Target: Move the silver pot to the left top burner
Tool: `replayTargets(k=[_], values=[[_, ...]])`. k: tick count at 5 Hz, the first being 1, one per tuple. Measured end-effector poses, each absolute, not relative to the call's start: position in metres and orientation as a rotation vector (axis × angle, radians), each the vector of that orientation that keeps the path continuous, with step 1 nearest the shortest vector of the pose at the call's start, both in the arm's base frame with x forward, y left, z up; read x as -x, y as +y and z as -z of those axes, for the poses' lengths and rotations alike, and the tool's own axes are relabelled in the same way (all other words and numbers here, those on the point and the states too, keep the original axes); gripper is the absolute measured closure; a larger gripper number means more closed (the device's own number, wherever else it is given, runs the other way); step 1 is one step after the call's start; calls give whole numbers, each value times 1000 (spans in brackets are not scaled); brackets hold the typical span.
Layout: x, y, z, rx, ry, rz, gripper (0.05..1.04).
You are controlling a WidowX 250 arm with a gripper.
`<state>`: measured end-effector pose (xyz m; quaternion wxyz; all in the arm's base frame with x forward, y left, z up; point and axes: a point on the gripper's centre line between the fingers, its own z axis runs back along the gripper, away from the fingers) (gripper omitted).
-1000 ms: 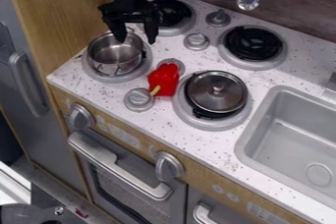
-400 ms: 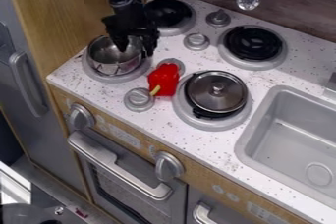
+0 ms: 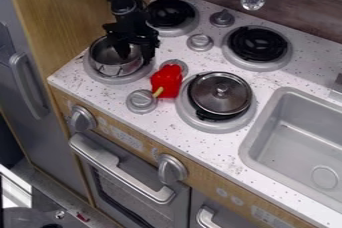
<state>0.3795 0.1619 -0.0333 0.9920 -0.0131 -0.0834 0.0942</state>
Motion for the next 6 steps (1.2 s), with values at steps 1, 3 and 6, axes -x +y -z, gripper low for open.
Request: replayTargets(k=[1,3,6], values=[[-380,156,36,-6,-160,-131,710],[-394,137,35,-15,-213,171,993],[-462,108,9,-29,-346,400,1014]])
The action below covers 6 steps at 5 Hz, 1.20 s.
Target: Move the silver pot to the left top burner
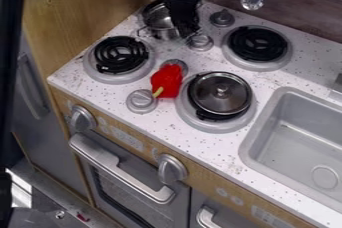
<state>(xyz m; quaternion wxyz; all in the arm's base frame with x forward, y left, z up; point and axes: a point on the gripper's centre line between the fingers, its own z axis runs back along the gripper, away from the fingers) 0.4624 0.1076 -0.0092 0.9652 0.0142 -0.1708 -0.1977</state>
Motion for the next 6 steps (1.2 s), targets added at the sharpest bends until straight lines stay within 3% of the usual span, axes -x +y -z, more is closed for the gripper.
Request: replayTargets(k=[3,6], values=[[-499,139,22,-52,-340,325,1014],[-518,162,25,-31,-364,269,1016]])
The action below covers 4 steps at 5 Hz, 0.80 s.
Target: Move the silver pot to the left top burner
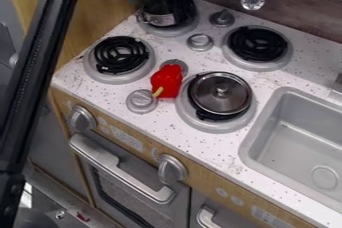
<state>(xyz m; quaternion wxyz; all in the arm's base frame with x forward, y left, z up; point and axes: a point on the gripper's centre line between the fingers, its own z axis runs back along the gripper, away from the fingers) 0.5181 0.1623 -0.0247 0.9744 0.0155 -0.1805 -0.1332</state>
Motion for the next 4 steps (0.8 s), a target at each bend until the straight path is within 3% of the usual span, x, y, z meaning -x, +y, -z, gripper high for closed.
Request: replayTargets(k=[1,2,4], values=[[-514,158,30,-7,-375,265,998],[-507,154,37,22,-368,257,840],[-500,144,14,37,-439,259,257]])
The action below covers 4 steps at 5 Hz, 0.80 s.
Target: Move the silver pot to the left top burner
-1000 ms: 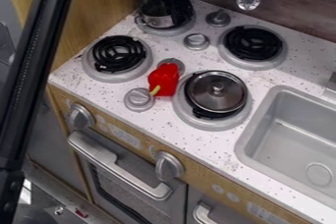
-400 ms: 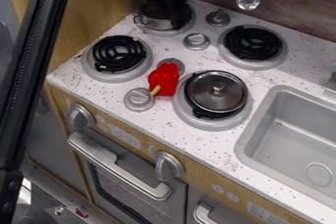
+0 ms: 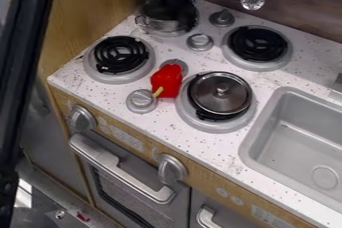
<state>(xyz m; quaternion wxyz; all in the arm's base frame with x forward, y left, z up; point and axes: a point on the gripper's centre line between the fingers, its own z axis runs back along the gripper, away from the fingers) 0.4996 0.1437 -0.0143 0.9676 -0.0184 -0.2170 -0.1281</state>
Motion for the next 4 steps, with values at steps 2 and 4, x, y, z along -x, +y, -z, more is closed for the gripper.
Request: replayTargets(k=[2,4], values=[[-482,144,-17,-16,-452,230,85],[-401,141,-31,-100,-138,-2,85]])
